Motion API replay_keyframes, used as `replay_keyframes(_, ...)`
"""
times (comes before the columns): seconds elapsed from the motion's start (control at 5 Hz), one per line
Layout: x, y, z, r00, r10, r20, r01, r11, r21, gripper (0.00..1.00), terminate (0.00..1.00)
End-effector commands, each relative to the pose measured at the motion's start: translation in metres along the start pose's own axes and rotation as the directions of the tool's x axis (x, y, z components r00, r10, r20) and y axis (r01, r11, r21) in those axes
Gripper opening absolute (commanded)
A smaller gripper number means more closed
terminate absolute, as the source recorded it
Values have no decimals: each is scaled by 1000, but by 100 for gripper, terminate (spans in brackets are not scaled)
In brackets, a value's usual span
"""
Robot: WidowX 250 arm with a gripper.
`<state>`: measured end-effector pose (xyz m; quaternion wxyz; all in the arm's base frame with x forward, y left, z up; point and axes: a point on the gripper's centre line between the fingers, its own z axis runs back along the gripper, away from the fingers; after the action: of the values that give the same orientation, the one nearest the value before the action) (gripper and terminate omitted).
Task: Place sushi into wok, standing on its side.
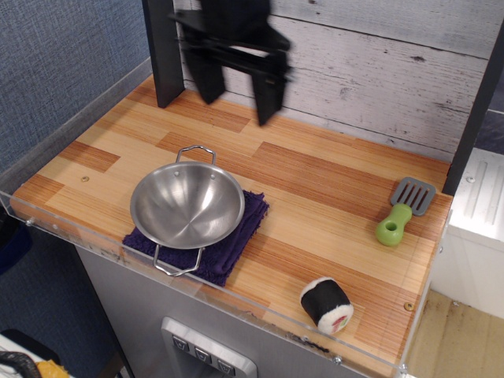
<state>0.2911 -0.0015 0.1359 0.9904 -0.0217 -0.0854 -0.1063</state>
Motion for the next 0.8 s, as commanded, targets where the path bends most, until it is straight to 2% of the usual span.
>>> replay_keyframes(0.0,-12,-40,-9,986,-159,44,158,987,27,100,0)
replay_keyframes(0.4,-35,-68,-28,960,-280,25,281,960,-3,100,0)
replay_keyframes(0.6,-43,-84,-44,946,-323,30,324,945,-41,100,0)
